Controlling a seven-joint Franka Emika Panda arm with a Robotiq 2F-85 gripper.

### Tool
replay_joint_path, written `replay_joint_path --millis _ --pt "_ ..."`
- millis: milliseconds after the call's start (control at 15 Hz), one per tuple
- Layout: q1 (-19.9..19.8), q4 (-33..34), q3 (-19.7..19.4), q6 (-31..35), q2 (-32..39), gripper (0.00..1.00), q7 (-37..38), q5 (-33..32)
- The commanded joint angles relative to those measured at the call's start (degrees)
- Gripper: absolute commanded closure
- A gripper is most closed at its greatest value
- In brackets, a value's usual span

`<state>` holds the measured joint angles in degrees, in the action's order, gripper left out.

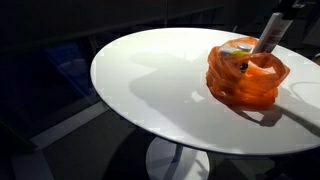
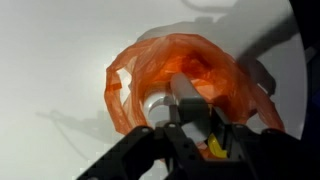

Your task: Remove the white roll on container from the plastic bag and put it on the table

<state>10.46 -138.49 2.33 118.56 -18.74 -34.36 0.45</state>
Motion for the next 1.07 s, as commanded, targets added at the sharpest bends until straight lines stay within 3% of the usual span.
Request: replay_joint_path --millis 0,467,1000 --pt "-2.25 5.47 -1.73 -3.99 0.32 0.88 1.29 -1.04" --pt "-7.02 12.71 -5.20 -5.50 3.33 0.88 2.94 -1.16" --pt "-11.65 15.06 -8.35 -3.95 9.89 0.88 5.78 -1.36"
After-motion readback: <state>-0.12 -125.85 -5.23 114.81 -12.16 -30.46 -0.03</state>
